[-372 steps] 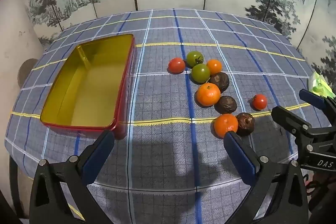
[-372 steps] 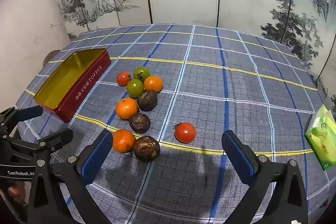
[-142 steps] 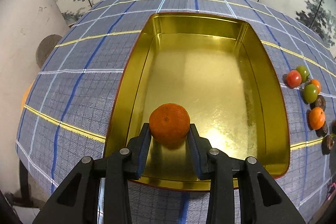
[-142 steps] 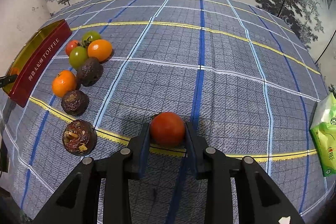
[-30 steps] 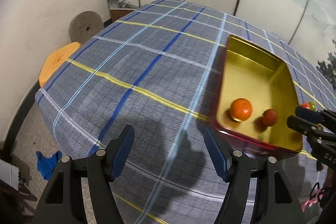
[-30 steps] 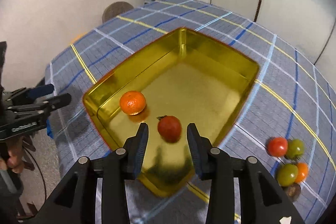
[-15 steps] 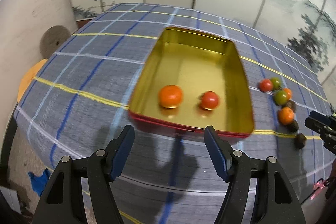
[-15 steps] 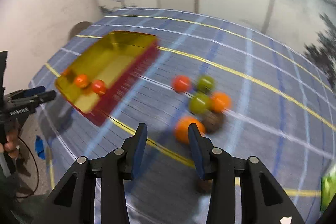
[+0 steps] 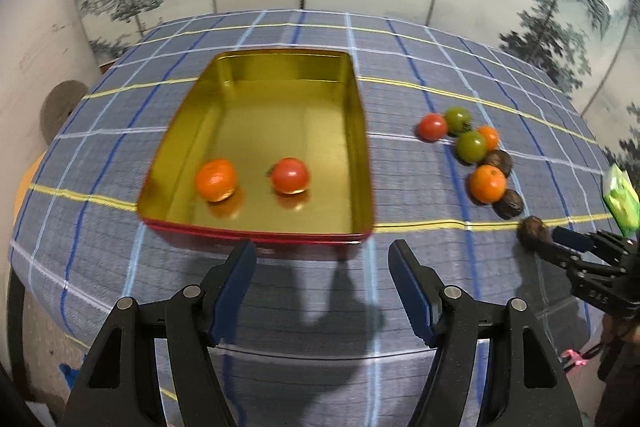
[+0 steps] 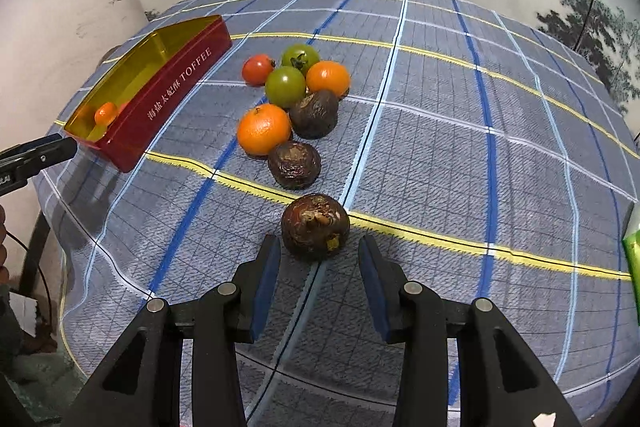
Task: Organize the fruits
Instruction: 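Move the right gripper to a wrinkled dark brown fruit and grasp it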
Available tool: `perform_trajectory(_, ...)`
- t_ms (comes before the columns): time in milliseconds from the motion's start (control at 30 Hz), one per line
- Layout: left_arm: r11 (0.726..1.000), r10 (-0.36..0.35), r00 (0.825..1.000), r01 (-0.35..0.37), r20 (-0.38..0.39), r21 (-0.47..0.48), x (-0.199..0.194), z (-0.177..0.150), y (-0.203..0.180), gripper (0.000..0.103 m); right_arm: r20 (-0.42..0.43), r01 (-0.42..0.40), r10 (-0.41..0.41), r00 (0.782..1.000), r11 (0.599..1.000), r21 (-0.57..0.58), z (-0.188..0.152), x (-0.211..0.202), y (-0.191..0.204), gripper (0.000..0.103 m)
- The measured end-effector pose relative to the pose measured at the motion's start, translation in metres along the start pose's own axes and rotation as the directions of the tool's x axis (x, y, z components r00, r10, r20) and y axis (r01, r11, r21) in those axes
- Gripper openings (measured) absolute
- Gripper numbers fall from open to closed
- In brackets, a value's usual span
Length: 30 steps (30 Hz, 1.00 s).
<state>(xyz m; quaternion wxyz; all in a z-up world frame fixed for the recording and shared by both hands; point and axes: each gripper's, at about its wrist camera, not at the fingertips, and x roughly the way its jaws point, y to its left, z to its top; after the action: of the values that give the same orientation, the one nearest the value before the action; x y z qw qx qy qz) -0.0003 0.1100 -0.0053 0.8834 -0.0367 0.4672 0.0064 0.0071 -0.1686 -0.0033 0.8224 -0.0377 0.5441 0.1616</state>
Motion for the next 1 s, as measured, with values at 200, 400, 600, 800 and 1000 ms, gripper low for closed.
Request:
perform_trajectory(200,0.998,-0.021,1.000,0.022,-0.012,0.055,0.005,0.001,-0.026,0.069,-0.005,-0.003,0.003,1.000,1.000,-0.009,0.002,0.010,0.002,0.038)
perform_trajectory(400,0.995,-0.037,0.999,0.039,-0.023,0.089,0.014,0.004,-0.045,0.069,-0.009,0.006,-0.006,1.000,1.000,-0.017,0.004,0.020,0.002,0.039)
perform_trajectory(600,0.994,-0.039,0.999,0.042,-0.032,0.102,0.023,0.008,-0.057,0.069,0.002,0.011,-0.011,1.000,0.999,-0.030,0.006,0.022,0.003,0.037)
perform_trajectory(800,0.990,-0.039,0.999,0.042,-0.029,0.137,0.025,0.010,-0.075,0.069,0.014,0.028,-0.028,1.000,0.999,-0.037,0.003,0.020,0.001,0.037)
perform_trajectory(1000,0.985,-0.053,0.998,0.058,-0.034,0.163,0.032,0.017,-0.091,0.069,0.016,0.066,-0.066,0.998,0.998,-0.012,0.008,0.020,-0.017,0.037)
